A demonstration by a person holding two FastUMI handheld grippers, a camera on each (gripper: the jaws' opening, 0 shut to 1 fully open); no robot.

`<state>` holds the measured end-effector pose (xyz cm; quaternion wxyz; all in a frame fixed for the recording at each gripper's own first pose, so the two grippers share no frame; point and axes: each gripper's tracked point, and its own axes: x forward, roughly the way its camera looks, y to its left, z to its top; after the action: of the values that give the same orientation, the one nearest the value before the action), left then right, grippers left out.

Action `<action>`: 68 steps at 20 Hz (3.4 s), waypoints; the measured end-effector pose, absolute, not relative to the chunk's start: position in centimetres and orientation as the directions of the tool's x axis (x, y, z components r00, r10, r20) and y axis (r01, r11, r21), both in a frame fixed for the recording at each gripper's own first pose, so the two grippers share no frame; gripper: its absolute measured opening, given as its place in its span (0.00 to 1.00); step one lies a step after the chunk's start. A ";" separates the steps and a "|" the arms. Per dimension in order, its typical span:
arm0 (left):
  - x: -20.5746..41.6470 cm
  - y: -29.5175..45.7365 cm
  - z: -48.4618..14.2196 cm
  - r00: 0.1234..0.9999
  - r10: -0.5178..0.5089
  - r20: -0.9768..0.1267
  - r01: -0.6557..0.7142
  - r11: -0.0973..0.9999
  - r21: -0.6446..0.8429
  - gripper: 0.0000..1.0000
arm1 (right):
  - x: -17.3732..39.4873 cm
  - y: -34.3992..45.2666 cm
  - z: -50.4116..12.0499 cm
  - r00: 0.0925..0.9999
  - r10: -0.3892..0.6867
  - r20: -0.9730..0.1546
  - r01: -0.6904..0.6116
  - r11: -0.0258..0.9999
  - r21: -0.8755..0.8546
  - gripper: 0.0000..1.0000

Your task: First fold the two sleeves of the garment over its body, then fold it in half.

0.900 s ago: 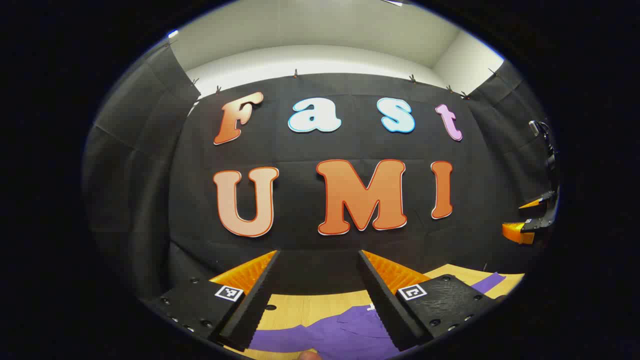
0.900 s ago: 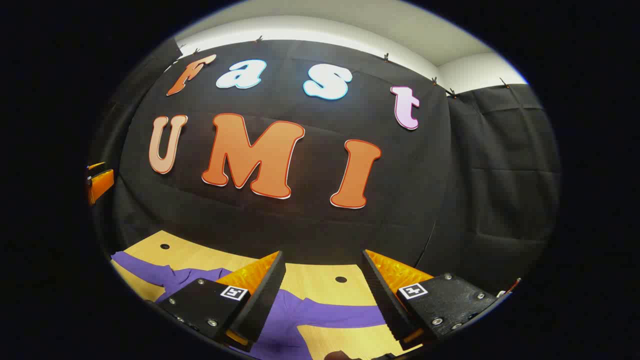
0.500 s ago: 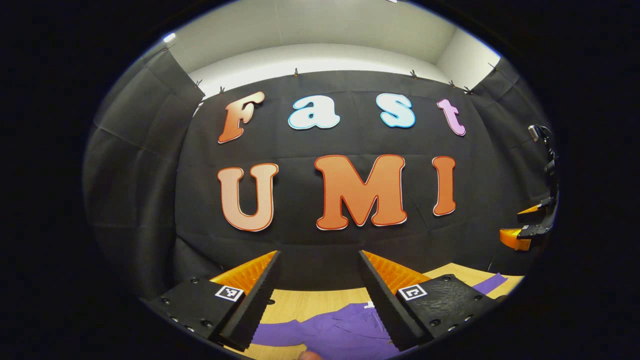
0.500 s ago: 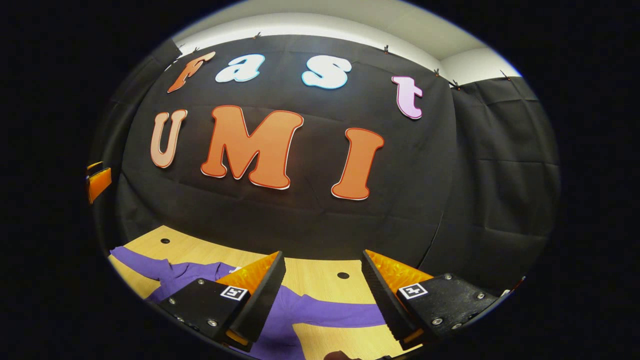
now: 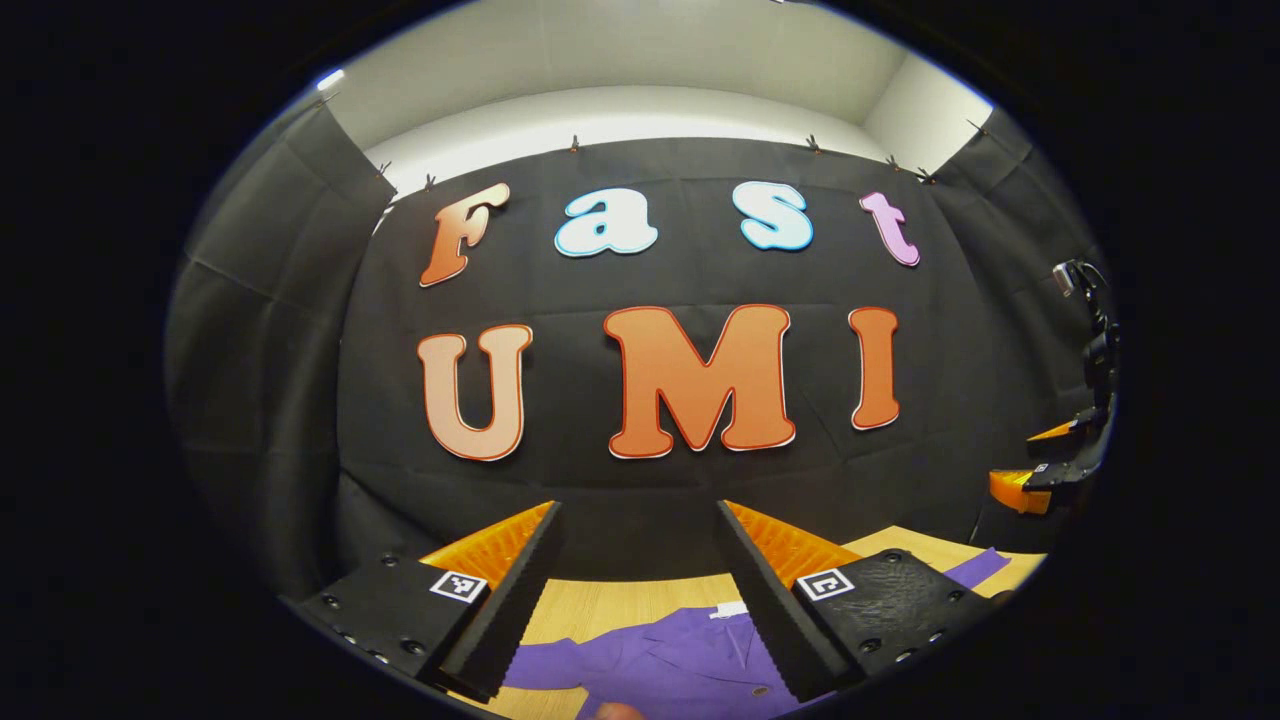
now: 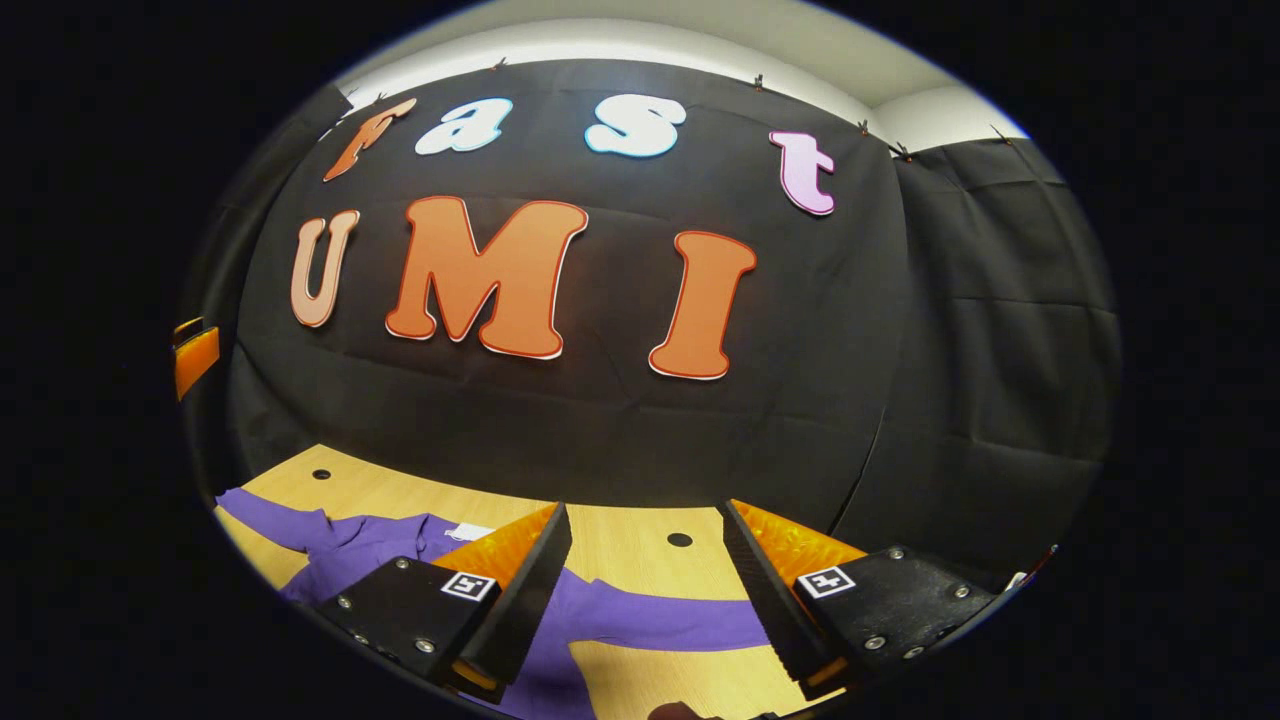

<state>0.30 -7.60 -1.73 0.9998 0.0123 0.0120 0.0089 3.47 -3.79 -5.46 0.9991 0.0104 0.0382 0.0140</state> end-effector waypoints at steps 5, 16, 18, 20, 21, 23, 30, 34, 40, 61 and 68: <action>0.3 -7.7 -2.1 0.999 0.025 -0.036 -0.023 0.998 0.050 0.96 | 5.0 -5.9 -9.9 0.984 -0.015 -0.179 0.021 0.999 0.029 0.94; -0.8 -5.7 -4.0 0.989 0.108 -0.099 -0.099 0.990 0.096 0.96 | 8.2 -14.0 -22.4 0.835 -0.103 -0.541 0.128 0.992 0.009 0.95; -1.0 -5.6 -4.4 0.986 0.121 -0.116 -0.109 0.988 0.108 0.96 | 8.6 -14.6 -24.9 0.787 -0.070 -0.613 0.131 0.990 0.056 0.95; -1.1 -5.7 -5.1 0.981 0.131 -0.140 -0.115 0.986 0.120 0.96 | 9.0 -15.4 -27.0 0.740 -0.047 -0.671 0.126 0.989 0.071 0.95; -1.1 -5.7 -5.3 0.979 0.136 -0.150 -0.118 0.985 0.129 0.96 | 9.3 -16.0 -28.2 0.712 -0.041 -0.701 0.121 0.991 0.065 0.95; -1.3 -5.5 -5.7 0.974 0.149 -0.169 -0.125 0.982 0.145 0.96 | 10.2 -17.2 -30.3 0.668 -0.040 -0.743 0.120 0.991 0.055 0.95; -1.7 -5.6 -7.3 0.954 0.195 -0.227 -0.152 0.969 0.195 0.98 | 12.5 -19.5 -37.4 0.517 0.036 -0.855 0.120 0.986 0.114 0.95; -1.9 -6.2 -7.7 0.946 0.206 -0.250 -0.153 0.965 0.215 0.98 | 13.4 -20.9 -40.8 0.412 0.083 -0.907 0.185 0.967 0.173 0.95; -1.9 -6.9 -8.5 0.934 0.213 -0.288 -0.144 0.959 0.244 1.00 | 15.2 -23.0 -43.5 0.295 0.099 -0.950 0.179 0.971 0.156 0.95; -2.3 -8.8 -8.9 0.930 0.205 -0.305 -0.119 0.953 0.279 1.00 | 17.2 -19.5 -41.5 0.334 0.142 -0.932 0.116 0.975 0.191 0.06; -2.6 -5.1 -9.8 0.929 0.208 -0.305 -0.147 0.966 0.211 1.00 | 17.0 -12.3 -30.8 0.490 0.216 -0.845 -0.018 0.971 0.238 0.05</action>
<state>-2.64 -5.06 -9.76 0.9778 0.0929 0.1646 0.0908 16.96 -12.29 -30.76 0.8574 0.0989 0.5005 0.0680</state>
